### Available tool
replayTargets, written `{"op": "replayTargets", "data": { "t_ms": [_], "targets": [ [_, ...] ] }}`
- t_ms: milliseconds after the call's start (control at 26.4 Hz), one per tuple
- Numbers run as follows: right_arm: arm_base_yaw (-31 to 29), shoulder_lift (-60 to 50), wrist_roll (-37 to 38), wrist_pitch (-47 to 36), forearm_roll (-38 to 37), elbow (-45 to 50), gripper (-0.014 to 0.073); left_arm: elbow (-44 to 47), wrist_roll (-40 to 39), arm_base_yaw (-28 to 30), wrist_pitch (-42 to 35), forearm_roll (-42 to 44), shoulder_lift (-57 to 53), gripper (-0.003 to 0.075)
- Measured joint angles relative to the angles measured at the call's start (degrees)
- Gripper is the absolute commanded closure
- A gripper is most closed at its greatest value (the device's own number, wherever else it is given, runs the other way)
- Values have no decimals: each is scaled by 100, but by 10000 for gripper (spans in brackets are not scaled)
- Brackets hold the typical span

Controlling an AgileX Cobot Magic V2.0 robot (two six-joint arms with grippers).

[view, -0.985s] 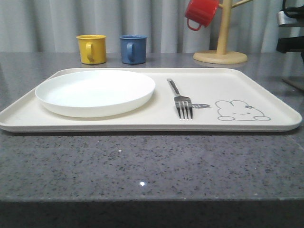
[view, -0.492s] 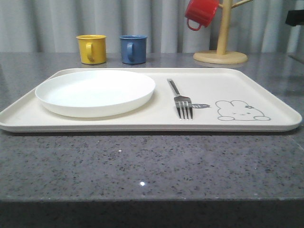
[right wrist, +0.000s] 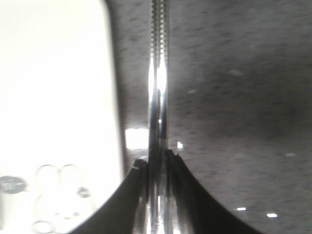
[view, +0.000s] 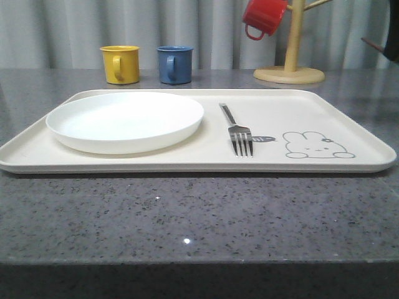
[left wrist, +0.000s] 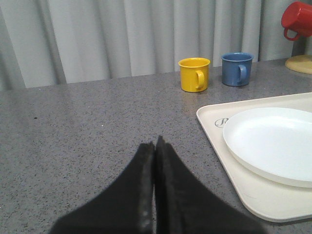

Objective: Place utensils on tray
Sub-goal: 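Carry the chopsticks onto the tray beside the fork and release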

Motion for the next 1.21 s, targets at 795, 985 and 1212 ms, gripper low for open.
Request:
{"op": "replayTargets", "data": {
  "t_ms": [795,985,1212],
  "targets": [
    [1724,877,1444,-224,126,-2,492,0,0,0,0,0,0,739],
    [1724,997,1503,-376,3,-2,492,0,0,0,0,0,0,739],
    [1724,1094,1508,-484,-177,-2,489,0,0,0,0,0,0,739]
  ]
}}
